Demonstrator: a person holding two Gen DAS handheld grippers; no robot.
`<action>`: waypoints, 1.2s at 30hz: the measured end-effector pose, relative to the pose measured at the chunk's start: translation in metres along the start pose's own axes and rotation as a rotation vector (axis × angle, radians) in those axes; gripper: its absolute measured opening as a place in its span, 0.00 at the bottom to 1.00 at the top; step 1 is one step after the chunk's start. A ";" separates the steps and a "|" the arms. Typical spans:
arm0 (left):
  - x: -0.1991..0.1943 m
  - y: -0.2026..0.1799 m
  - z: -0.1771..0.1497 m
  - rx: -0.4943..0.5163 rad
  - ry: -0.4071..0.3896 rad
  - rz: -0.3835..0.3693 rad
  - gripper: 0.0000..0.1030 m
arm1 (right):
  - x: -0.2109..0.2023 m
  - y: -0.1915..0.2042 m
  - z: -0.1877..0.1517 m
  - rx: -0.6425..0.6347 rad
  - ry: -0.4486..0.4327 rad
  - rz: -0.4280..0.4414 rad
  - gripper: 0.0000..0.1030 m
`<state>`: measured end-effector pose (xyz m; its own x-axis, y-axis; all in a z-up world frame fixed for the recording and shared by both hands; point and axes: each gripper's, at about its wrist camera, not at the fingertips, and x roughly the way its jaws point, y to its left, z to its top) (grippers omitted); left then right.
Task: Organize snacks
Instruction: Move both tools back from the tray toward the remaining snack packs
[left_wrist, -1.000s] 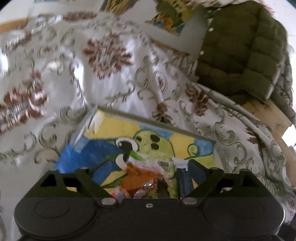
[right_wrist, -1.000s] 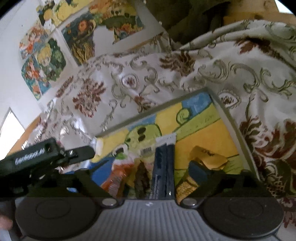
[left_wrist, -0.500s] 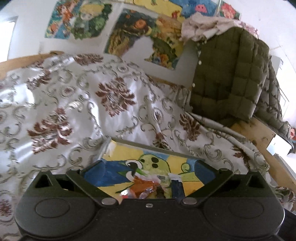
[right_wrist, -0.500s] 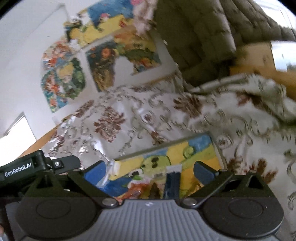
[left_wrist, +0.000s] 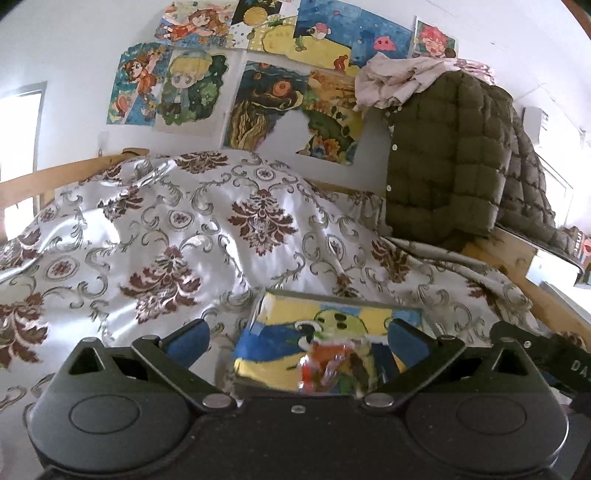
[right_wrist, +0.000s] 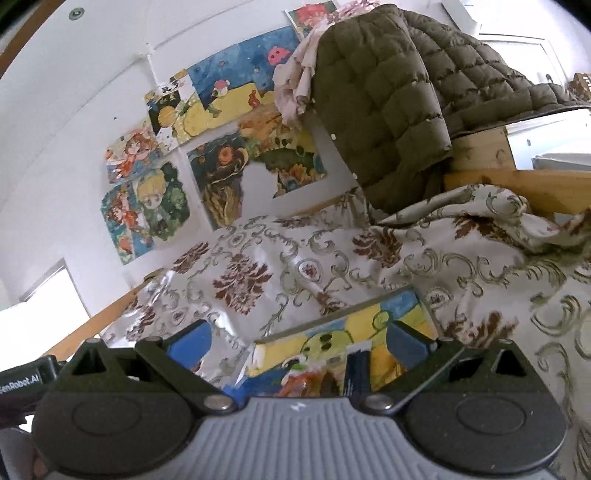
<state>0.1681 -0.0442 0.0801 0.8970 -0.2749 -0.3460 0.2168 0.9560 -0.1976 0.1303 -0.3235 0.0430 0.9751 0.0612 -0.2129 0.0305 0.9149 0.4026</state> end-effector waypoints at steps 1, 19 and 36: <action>-0.006 0.003 -0.003 0.003 0.005 -0.003 0.99 | -0.007 0.001 -0.002 -0.002 0.010 0.003 1.00; -0.057 0.032 -0.065 0.178 0.175 -0.017 0.99 | -0.068 0.037 -0.051 -0.041 0.162 0.011 1.00; -0.013 0.042 -0.099 0.211 0.415 0.042 0.99 | -0.022 0.053 -0.102 -0.192 0.497 -0.127 1.00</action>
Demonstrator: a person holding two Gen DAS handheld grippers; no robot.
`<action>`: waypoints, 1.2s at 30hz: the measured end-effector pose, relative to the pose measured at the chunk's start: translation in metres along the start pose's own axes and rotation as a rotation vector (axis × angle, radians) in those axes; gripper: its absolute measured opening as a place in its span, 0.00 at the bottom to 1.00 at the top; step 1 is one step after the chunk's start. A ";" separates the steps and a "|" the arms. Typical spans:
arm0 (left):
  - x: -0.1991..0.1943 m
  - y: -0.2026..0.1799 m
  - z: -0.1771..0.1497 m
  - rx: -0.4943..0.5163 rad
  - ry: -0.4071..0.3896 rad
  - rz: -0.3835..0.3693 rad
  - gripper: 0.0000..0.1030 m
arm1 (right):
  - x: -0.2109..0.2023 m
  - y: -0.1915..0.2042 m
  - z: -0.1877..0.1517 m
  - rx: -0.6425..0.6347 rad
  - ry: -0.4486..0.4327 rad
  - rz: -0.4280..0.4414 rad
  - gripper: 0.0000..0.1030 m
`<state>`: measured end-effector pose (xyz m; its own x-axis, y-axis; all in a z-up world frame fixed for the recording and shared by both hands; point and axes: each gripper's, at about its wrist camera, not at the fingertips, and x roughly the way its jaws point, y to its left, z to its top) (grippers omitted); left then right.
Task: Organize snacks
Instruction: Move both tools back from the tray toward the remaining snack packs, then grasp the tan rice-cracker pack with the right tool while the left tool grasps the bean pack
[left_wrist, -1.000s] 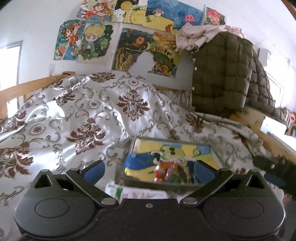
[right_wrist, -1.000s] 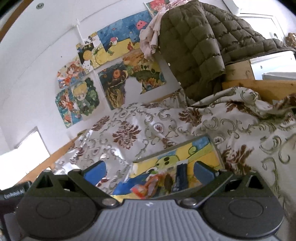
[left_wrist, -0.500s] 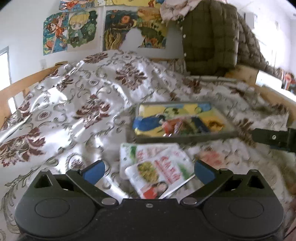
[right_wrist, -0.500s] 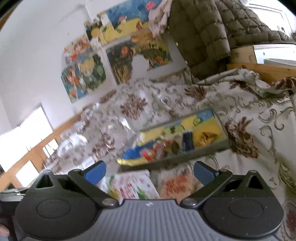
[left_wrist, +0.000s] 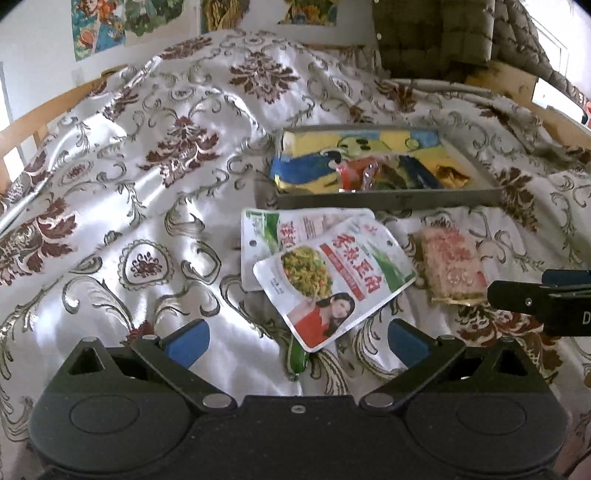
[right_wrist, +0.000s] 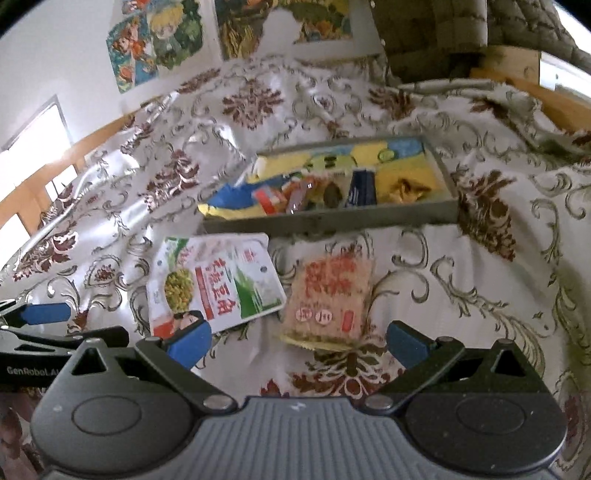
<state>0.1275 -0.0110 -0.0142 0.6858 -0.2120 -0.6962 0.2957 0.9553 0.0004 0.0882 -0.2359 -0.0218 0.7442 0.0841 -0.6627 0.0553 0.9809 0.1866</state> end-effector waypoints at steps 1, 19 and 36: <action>0.002 0.000 0.000 0.001 0.006 -0.001 0.99 | 0.002 -0.001 0.000 0.010 0.013 -0.003 1.00; 0.031 -0.010 0.001 0.076 0.083 -0.006 0.99 | 0.038 -0.021 0.000 0.137 0.196 -0.030 1.00; 0.056 -0.008 0.008 0.150 0.066 -0.028 0.99 | 0.064 -0.039 0.024 0.172 0.216 0.022 1.00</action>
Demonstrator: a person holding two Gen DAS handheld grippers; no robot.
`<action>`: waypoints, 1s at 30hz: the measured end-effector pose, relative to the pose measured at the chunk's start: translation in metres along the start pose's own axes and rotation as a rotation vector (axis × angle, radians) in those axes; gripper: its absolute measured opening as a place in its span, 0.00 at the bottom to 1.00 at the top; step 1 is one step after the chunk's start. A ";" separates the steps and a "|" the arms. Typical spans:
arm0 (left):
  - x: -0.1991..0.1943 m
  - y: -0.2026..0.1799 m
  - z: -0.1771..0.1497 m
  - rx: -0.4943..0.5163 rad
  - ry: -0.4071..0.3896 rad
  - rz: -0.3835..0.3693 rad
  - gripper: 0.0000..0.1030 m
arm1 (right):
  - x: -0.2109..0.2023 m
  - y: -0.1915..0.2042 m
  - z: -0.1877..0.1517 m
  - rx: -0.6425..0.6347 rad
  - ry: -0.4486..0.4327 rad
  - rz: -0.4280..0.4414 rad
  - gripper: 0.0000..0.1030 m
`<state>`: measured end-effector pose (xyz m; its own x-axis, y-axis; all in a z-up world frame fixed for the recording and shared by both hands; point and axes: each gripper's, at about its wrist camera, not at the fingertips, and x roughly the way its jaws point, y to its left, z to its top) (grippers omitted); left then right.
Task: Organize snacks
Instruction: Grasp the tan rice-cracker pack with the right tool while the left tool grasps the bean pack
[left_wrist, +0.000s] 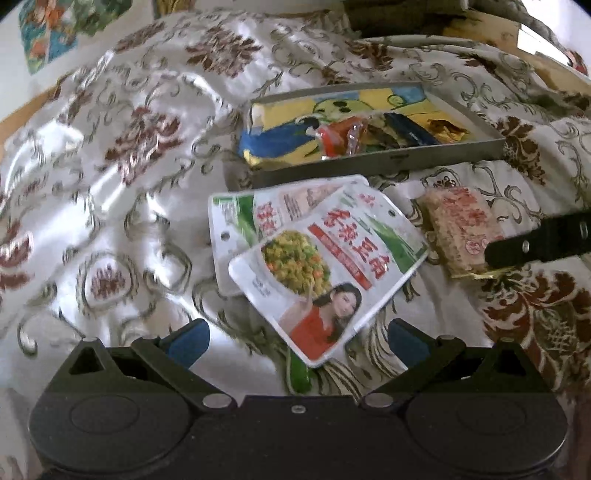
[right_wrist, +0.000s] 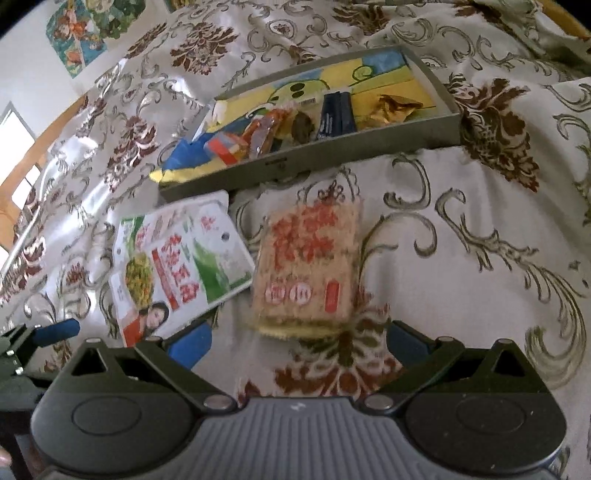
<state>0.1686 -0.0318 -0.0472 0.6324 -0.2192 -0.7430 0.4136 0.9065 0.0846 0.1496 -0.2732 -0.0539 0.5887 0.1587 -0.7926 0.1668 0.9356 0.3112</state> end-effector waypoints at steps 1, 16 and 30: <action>0.001 -0.001 0.002 0.017 -0.014 -0.002 0.99 | 0.001 -0.003 0.003 0.009 -0.001 0.000 1.00; 0.046 0.014 0.057 0.149 -0.136 -0.299 0.99 | 0.027 -0.011 0.030 0.025 -0.024 0.038 1.00; 0.076 0.046 0.068 -0.008 0.059 -0.475 0.98 | 0.050 -0.052 0.049 0.331 0.058 0.246 1.00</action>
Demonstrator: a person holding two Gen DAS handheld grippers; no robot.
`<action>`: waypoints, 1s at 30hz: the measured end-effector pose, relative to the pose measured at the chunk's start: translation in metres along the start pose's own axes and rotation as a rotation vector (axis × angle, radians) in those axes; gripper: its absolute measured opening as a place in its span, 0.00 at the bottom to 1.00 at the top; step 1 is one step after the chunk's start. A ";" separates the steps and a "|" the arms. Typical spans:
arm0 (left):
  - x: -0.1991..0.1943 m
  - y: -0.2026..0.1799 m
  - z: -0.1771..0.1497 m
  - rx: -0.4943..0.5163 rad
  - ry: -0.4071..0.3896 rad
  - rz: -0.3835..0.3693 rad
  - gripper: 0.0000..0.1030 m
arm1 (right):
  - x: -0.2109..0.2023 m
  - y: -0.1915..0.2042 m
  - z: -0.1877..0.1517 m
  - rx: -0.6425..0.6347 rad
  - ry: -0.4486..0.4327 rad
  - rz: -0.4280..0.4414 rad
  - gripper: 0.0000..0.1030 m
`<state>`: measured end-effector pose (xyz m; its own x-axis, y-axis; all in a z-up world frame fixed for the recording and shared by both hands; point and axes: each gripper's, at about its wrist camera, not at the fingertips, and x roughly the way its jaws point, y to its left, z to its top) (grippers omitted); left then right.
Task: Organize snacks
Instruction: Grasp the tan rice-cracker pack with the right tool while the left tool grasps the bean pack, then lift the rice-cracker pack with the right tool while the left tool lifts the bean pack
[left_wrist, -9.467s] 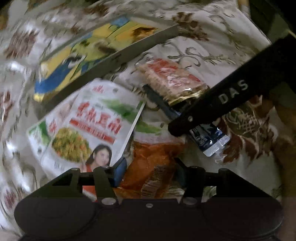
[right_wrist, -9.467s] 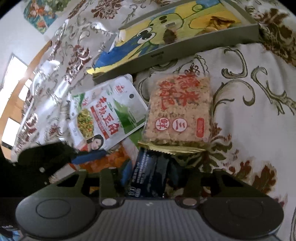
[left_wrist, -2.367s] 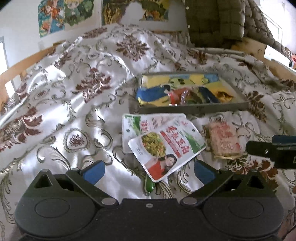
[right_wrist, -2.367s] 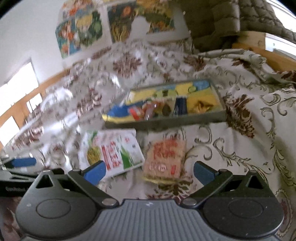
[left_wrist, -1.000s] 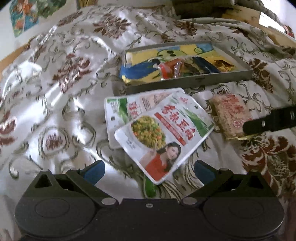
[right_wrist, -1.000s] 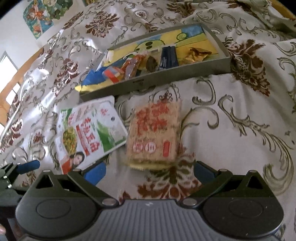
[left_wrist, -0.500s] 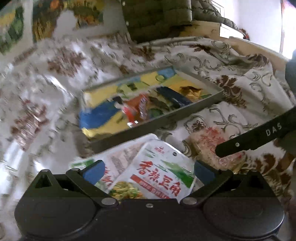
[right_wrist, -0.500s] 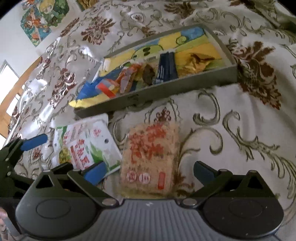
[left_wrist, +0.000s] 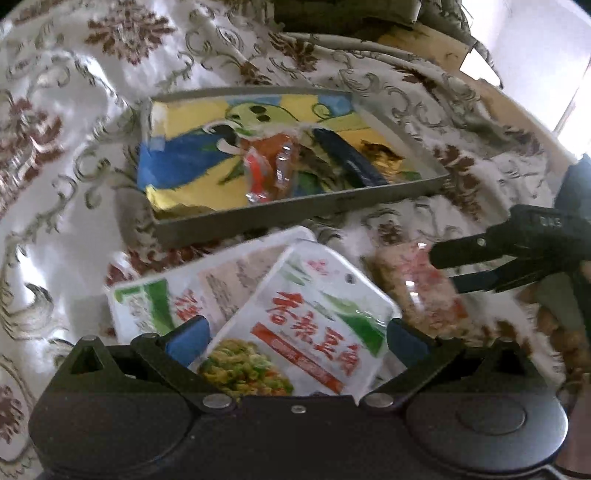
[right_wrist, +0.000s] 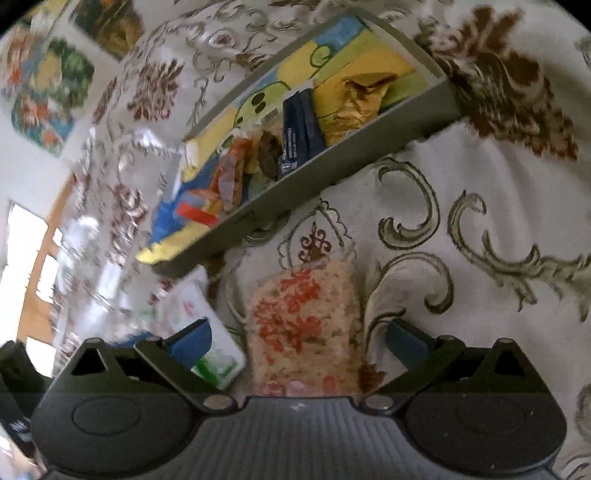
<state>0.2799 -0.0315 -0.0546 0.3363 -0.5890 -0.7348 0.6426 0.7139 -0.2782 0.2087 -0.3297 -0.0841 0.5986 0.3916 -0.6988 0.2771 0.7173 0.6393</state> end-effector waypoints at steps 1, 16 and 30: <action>0.000 0.000 0.000 -0.021 0.016 -0.026 0.98 | 0.001 -0.003 0.001 0.026 0.011 0.024 1.00; -0.020 -0.010 -0.019 -0.134 0.043 -0.228 0.77 | 0.000 -0.007 0.001 0.070 0.071 0.060 0.86; -0.035 -0.009 -0.017 -0.240 -0.021 -0.405 0.58 | -0.026 -0.005 0.003 0.064 -0.020 0.072 0.60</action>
<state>0.2510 -0.0107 -0.0365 0.1070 -0.8441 -0.5254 0.5487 0.4908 -0.6768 0.1938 -0.3453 -0.0679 0.6332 0.4286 -0.6444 0.2798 0.6496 0.7070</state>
